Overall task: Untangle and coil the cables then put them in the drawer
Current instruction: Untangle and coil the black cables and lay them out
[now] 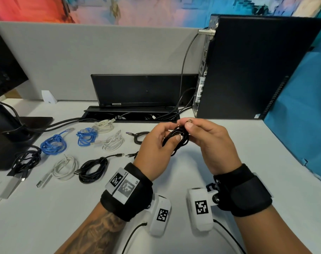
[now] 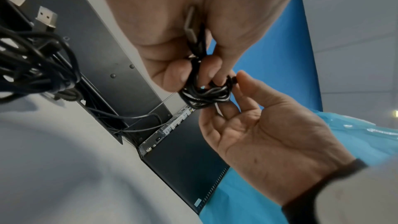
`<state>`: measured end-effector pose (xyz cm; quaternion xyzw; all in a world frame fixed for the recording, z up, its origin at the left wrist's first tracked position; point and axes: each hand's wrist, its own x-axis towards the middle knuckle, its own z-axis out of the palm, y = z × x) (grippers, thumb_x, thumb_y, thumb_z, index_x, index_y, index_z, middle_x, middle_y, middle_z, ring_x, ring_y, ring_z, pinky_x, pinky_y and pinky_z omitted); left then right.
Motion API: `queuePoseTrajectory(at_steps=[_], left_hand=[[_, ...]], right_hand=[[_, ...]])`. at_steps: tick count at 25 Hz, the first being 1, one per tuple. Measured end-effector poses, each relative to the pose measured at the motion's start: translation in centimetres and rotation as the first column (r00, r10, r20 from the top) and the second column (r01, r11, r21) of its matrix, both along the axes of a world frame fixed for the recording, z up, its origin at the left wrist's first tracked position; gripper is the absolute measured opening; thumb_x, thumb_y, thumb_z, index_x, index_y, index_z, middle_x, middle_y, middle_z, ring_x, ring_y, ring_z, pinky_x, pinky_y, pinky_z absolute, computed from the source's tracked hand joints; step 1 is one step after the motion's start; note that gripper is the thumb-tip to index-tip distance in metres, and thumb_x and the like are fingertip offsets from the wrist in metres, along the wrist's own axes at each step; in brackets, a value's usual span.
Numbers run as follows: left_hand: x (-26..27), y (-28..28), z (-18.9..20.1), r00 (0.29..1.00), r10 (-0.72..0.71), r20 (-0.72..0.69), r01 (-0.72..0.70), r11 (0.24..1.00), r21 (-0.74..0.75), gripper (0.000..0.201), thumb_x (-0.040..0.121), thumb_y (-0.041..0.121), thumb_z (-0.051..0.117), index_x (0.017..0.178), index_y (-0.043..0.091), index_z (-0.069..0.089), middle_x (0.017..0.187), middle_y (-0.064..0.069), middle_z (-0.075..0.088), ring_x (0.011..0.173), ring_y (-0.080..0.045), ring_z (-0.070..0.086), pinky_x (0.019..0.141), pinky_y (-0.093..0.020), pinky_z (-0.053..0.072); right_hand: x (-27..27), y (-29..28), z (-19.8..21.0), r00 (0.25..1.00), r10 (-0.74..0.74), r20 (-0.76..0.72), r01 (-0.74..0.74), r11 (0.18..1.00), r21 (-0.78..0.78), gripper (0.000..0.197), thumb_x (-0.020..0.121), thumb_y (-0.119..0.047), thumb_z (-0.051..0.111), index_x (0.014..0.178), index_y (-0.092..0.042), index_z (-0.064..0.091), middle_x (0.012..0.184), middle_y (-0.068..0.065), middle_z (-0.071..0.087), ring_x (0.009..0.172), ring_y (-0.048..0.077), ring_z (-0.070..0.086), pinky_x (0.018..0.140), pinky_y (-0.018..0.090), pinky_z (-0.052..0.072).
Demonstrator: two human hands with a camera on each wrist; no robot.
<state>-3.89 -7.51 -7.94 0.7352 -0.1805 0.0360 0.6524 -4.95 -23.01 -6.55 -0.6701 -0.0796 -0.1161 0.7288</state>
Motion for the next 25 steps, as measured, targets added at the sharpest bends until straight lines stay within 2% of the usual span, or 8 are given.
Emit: queuePoseTrajectory(at_steps=[1, 3, 5, 8, 12, 17, 22, 25], left_hand=[[0.0, 0.0, 0.0, 1.000, -0.028, 0.001, 0.028, 0.999, 0.026, 0.027, 0.097, 0.013, 0.059, 0.124, 0.020, 0.061, 0.103, 0.007, 0.071, 0.092, -0.006, 0.067, 0.078, -0.022, 0.052], [0.1, 0.1, 0.1, 0.993, -0.112, -0.032, 0.114, 0.991, 0.067, 0.027, 0.100, 0.016, 0.055, 0.126, 0.016, 0.063, 0.081, 0.021, 0.067, 0.072, 0.002, 0.061, 0.066, -0.013, 0.046], [0.3, 0.2, -0.1, 0.989, -0.137, -0.058, 0.142, 0.986, 0.089, 0.025, 0.102, 0.017, 0.051, 0.122, 0.014, 0.066, 0.064, 0.020, 0.058, 0.057, 0.002, 0.049, 0.057, -0.012, 0.039], [0.5, 0.2, -0.6, 0.990, -0.128, -0.055, 0.132, 0.987, 0.092, 0.022, 0.103, 0.018, 0.051, 0.113, 0.015, 0.070, 0.063, 0.008, 0.050, 0.056, -0.009, 0.045, 0.057, -0.019, 0.040], [0.4, -0.2, -0.6, 0.998, -0.060, 0.004, 0.060, 0.994, 0.088, 0.022, 0.100, 0.016, 0.055, 0.113, 0.022, 0.072, 0.064, 0.005, 0.052, 0.058, -0.011, 0.048, 0.058, -0.022, 0.042], [0.0, -0.5, -0.3, 0.997, -0.017, 0.070, 0.011, 0.996, 0.087, 0.019, 0.098, 0.016, 0.059, 0.112, 0.020, 0.071, 0.064, 0.009, 0.059, 0.057, -0.009, 0.054, 0.061, -0.026, 0.049], [-0.1, -0.9, 0.2, 0.998, -0.060, 0.025, 0.059, 0.998, 0.016, 0.022, 0.098, 0.009, 0.058, 0.112, 0.018, 0.072, 0.067, 0.000, 0.059, 0.058, -0.010, 0.055, 0.061, -0.022, 0.048], [-0.4, -0.8, 0.4, 0.993, -0.073, 0.091, 0.071, 0.997, 0.021, 0.021, 0.098, 0.007, 0.058, 0.113, 0.010, 0.072, 0.072, -0.006, 0.059, 0.059, -0.009, 0.057, 0.064, -0.021, 0.049]], right_hand=[[0.0, -0.1, 0.1, 0.999, -0.046, 0.028, 0.047, 0.999, -0.020, 0.017, 0.097, -0.007, 0.061, 0.104, -0.006, 0.077, 0.100, 0.008, 0.078, 0.099, 0.022, 0.073, 0.091, 0.038, 0.059], [0.1, -0.3, 0.1, 0.984, -0.151, 0.096, 0.160, 0.983, -0.088, 0.019, 0.099, -0.010, 0.059, 0.098, -0.011, 0.078, 0.097, 0.005, 0.078, 0.097, 0.023, 0.073, 0.090, 0.042, 0.060], [0.2, -0.3, 0.0, 0.965, -0.217, 0.144, 0.238, 0.959, -0.151, 0.022, 0.100, -0.012, 0.059, 0.092, -0.016, 0.078, 0.091, 0.002, 0.078, 0.092, 0.022, 0.073, 0.087, 0.045, 0.060], [0.4, -0.2, -0.3, 0.967, -0.222, 0.129, 0.241, 0.957, -0.163, 0.021, 0.102, -0.012, 0.057, 0.090, -0.015, 0.074, 0.086, 0.002, 0.076, 0.087, 0.021, 0.073, 0.081, 0.041, 0.062], [0.3, -0.2, -0.5, 0.966, -0.235, 0.108, 0.255, 0.936, -0.243, 0.020, 0.104, -0.016, 0.052, 0.094, -0.011, 0.068, 0.090, 0.003, 0.072, 0.086, 0.017, 0.071, 0.063, 0.024, 0.058], [0.4, -0.9, -0.2, 0.962, -0.242, 0.126, 0.271, 0.888, -0.372, 0.021, 0.105, -0.025, 0.050, 0.095, -0.010, 0.061, 0.084, 0.000, 0.069, 0.081, 0.010, 0.072, 0.055, 0.027, 0.058], [0.0, -0.9, 0.5, 0.946, -0.279, 0.167, 0.316, 0.909, -0.271, 0.021, 0.104, -0.020, 0.052, 0.090, -0.009, 0.063, 0.075, -0.005, 0.068, 0.070, 0.009, 0.070, 0.055, 0.026, 0.058], [0.2, -1.3, 1.0, 0.969, -0.239, 0.058, 0.244, 0.961, -0.127, 0.024, 0.104, -0.019, 0.053, 0.089, -0.004, 0.065, 0.063, -0.007, 0.065, 0.057, 0.005, 0.064, 0.056, 0.023, 0.056]])
